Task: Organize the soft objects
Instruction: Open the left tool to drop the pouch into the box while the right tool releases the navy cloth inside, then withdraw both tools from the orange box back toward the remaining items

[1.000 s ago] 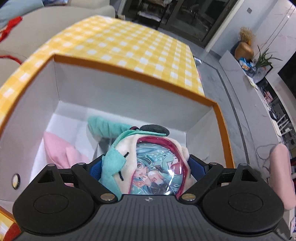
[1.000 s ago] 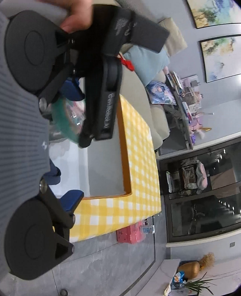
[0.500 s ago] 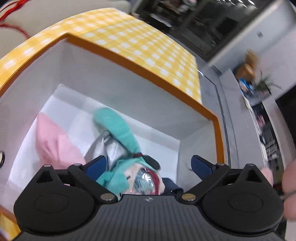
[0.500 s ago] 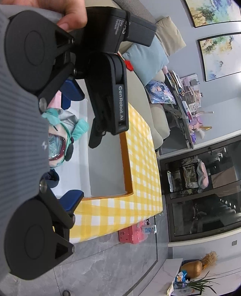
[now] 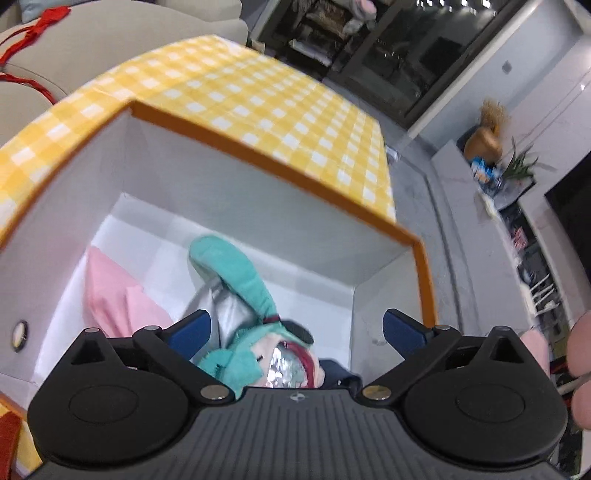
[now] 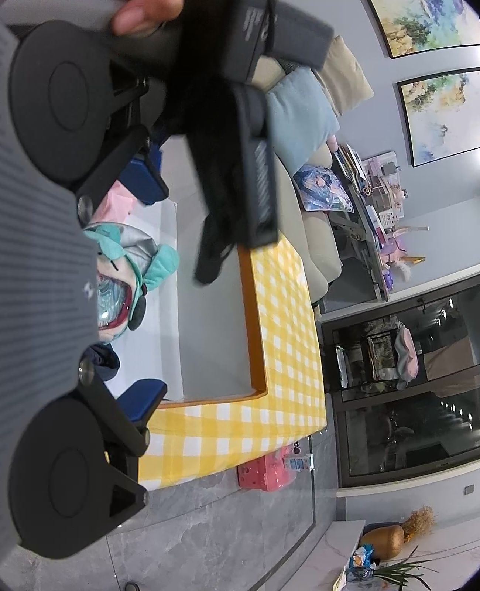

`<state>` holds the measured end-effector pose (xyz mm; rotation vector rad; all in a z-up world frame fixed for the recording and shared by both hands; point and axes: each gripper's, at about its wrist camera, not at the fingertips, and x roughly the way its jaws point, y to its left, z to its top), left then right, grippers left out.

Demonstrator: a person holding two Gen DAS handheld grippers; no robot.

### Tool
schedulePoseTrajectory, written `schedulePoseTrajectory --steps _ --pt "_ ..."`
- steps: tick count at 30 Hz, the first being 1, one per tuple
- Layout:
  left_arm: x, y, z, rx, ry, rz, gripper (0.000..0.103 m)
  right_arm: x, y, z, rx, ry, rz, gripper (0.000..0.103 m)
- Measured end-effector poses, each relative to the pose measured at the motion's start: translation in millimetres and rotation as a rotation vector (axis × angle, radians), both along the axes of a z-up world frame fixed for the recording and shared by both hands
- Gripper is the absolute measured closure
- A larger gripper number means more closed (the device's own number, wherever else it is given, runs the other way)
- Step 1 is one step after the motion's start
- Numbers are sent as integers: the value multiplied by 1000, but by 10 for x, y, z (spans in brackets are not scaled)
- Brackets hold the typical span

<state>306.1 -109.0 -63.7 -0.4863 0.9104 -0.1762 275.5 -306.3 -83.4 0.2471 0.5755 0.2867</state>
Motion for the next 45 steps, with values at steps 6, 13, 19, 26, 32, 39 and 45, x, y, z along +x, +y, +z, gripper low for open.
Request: schedulePoseTrajectory --steps 6,13,19,26,32,39,45 --pt "-56 231 188 -49 -60 43 0 2 -21 45 41 -33 1 3" --pt "-162 244 329 -21 -81 -14 0 -41 -122 4 162 -11 -95 3" --pt "-384 272 460 -13 -107 -74 0 -167 -29 108 154 -32 -147 3" --pt "-894 463 721 -114 -169 -6 0 -533 280 319 21 -72 -177 3" --pt "-1200 694 760 -131 -156 -74 0 -1024 428 441 -34 -95 -152 3" --pt "-1561 845 941 -24 -240 -245 0 -1425 507 472 -28 -56 -132 3" --pt "-1818 1016 1026 21 -232 -273 0 -1740 613 440 -28 -32 -63 3"
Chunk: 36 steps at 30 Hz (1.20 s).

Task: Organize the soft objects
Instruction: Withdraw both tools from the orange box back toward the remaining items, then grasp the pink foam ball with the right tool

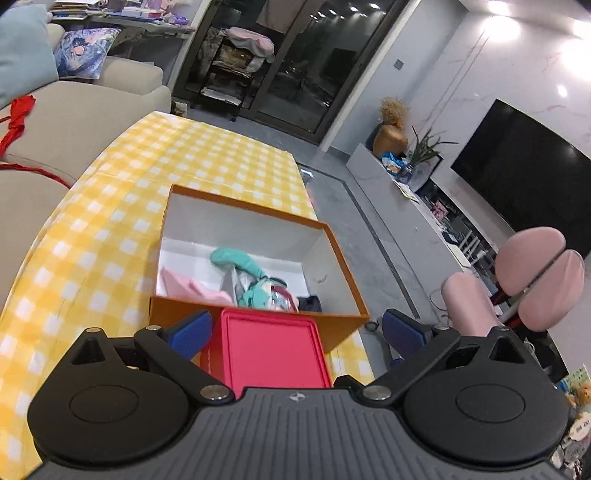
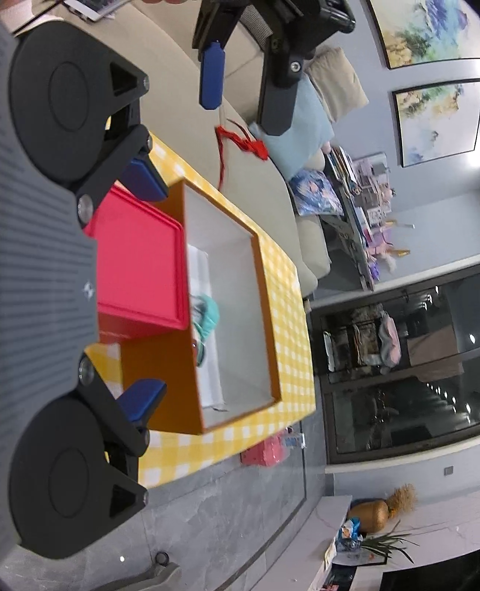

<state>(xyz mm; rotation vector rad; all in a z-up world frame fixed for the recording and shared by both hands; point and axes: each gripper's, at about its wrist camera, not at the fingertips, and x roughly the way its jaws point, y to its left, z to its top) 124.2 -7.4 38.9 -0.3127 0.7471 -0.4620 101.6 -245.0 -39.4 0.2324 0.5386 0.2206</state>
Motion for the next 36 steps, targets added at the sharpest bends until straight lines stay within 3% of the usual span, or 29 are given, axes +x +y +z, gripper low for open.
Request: schedulePoseTrajectory --steps 7,10,13,16,20,23,27,29,32,36 --pt "-215 158 -125 24 37 -91 0 -220 319 -104 17 100 154 3" --pt "-275 192 -255 48 80 -159 0 -185 541 -258 -68 202 226 3" --pt "-375 193 -403 148 102 -167 0 -98 626 -415 -117 257 237 4" --pt "-490 186 -581 267 101 -172 0 16 688 -539 -97 295 244 4" --pt "-617 235 -764 354 90 -134 0 183 788 -721 -128 342 260 12" --pt "-711 359 -878 359 114 -114 0 203 922 -876 -184 374 302 28" --pt "-817 482 -1025 397 121 -117 0 246 956 -976 -175 384 278 31" --pt "-814 500 -1070 415 112 -105 0 251 966 -998 -193 368 264 40" --pt "-787 495 -1112 403 139 -86 0 251 996 -1012 -236 356 276 54" --pt "-827 472 -1099 357 119 -98 0 257 973 -996 -245 357 267 57"
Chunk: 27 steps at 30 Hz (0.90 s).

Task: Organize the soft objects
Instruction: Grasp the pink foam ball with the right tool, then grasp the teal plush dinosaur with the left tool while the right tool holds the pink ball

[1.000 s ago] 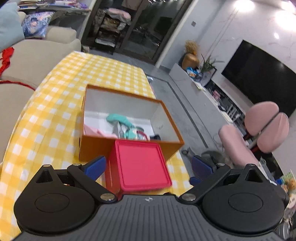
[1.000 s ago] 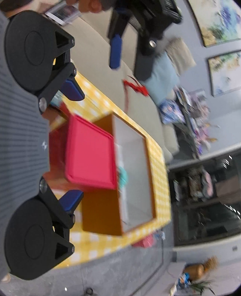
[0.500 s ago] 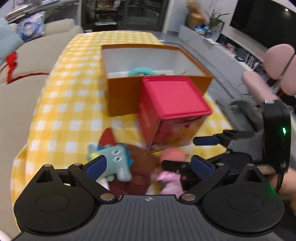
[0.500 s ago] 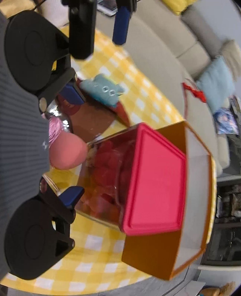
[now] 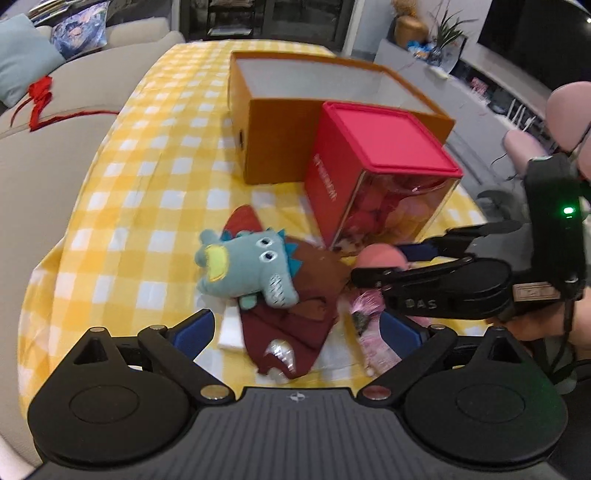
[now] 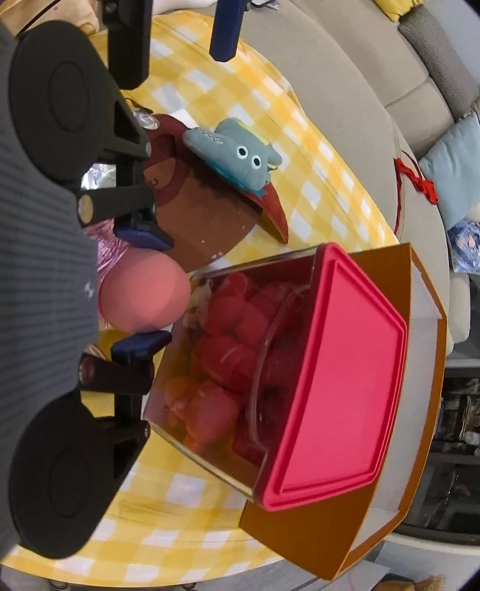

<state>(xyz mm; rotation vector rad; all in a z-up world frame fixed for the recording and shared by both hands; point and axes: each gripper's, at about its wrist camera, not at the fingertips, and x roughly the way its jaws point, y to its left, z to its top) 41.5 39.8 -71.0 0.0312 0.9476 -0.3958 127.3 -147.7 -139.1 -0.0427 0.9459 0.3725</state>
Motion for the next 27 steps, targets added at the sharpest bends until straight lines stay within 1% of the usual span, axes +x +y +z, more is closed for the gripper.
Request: schedulePoseTrajectory --steps 2,4,6,9,12,14,15,17,19,21,23,27 --pt "-3 19 13 -51 -16 -2 0 -3 -2 18 0 -3 2 57" --pt "8 37 27 -83 -23 8 0 -14 -21 61 7 -16 1 57" --pt "14 46 38 -92 -34 22 0 -26 -77 140 36 -29 -14 57" --pt "23 62 29 -86 -54 35 0 -34 -184 258 97 -34 -50 57" --pt "24 90 6 -59 -85 66 0 -46 -321 358 176 -26 -88 57" --pt "15 68 -15 4 -109 66 0 -51 -404 414 215 -23 -113 56" --pt "1 43 -26 40 -130 50 0 -58 -428 440 213 -26 -122 56" --pt "-31 -3 -58 98 -173 7 0 -88 -421 490 159 -58 -125 56" --pt "-44 -38 -99 134 -185 -36 0 -108 -434 513 143 -66 -118 56" --pt "-37 -61 -154 152 -186 -69 0 -102 -464 498 160 -44 -128 56" --pt "-13 -70 -210 162 -192 -76 0 -84 -477 474 165 -25 -142 56" --pt "61 -46 -301 136 -187 -93 0 -56 -474 421 143 2 -147 56"
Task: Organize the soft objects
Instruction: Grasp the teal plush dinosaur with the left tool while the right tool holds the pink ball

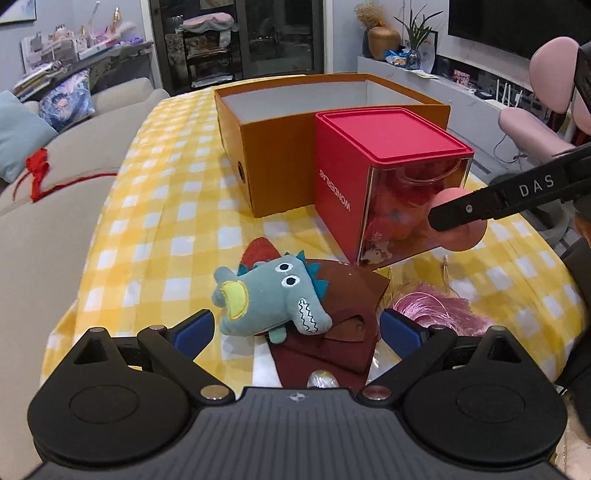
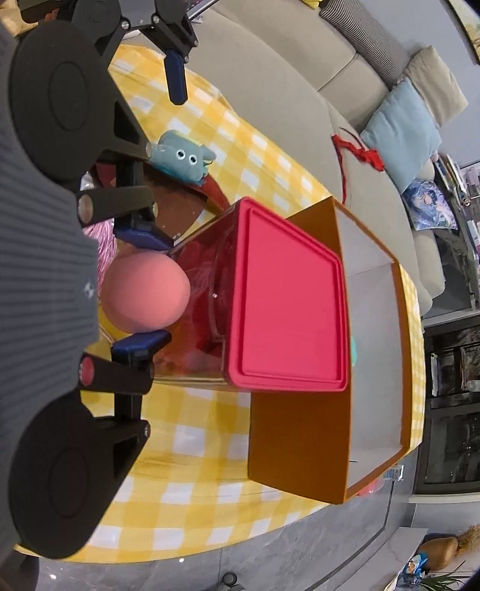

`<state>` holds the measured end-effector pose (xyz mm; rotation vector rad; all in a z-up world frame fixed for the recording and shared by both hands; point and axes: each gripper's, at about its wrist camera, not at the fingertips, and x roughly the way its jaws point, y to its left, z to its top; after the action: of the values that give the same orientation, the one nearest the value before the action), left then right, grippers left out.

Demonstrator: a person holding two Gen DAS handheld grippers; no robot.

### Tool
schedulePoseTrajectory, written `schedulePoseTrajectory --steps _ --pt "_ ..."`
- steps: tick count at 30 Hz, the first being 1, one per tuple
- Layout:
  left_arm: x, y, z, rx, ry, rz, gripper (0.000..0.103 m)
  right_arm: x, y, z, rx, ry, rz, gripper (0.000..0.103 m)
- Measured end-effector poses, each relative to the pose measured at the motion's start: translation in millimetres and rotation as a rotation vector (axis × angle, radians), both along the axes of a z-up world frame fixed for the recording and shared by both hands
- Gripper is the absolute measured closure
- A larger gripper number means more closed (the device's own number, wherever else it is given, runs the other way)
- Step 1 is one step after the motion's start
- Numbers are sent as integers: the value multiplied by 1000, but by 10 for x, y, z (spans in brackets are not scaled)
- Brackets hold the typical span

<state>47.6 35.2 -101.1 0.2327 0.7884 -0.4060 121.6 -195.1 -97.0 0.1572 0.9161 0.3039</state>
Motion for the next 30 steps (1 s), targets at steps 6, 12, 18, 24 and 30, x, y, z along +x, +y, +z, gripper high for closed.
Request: schedulePoseTrajectory --steps 6,12,18,24,30 --pt "149 12 -97 -53 -12 -37 0 -3 -25 -57 -7 35 23 56" --pt "344 -16 -181 -81 15 43 0 37 -84 -58 66 63 12 56" --pt "484 87 -239 -98 58 148 0 67 21 -126 64 92 44 56" --pt "658 181 -238 -156 111 260 0 56 61 -128 56 83 64 56" --pt "837 285 -331 -242 263 354 14 60 57 -148 43 95 62 56"
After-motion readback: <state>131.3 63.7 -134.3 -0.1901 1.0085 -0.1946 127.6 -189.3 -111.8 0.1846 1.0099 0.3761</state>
